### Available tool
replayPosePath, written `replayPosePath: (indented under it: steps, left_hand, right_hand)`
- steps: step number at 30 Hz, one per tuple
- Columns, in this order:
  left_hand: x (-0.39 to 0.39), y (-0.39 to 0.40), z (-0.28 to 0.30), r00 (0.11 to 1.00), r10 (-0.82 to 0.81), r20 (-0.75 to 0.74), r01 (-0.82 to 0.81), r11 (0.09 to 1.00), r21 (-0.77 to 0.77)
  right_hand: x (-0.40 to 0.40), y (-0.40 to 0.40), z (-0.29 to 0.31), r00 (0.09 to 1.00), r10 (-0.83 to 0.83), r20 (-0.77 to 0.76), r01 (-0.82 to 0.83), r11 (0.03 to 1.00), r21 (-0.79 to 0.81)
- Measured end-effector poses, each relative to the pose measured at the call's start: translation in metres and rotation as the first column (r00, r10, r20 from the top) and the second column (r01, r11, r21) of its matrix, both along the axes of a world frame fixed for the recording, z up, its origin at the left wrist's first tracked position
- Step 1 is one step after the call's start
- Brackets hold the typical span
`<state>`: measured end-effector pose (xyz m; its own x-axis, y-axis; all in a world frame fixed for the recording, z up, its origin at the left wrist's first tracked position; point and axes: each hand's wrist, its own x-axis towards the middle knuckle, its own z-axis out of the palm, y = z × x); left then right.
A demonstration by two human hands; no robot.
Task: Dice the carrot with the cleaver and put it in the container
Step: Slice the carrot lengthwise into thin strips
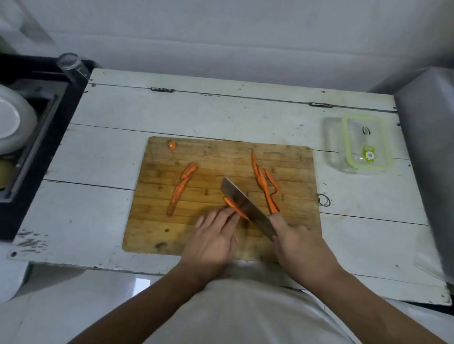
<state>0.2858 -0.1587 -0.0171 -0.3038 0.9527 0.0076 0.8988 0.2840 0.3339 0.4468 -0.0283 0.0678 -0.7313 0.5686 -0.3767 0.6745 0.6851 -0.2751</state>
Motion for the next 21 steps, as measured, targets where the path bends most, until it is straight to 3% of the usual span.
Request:
replayPosePath:
  steps: [9, 21]
  left_hand:
    - [0.002, 0.002, 0.003, 1.0, -0.001, 0.002, 0.001, 0.999, -0.052]
    - [-0.01, 0.008, -0.001, 0.996, -0.077, -0.048, 0.075, 0.996, -0.043]
  right_hand:
    - [-0.007, -0.006, 0.002, 0.992, 0.068, 0.105, -0.077, 0.994, 0.081]
    - [-0.02, -0.008, 0.008, 0.97, 0.167, 0.176, -0.176, 0.983, 0.041]
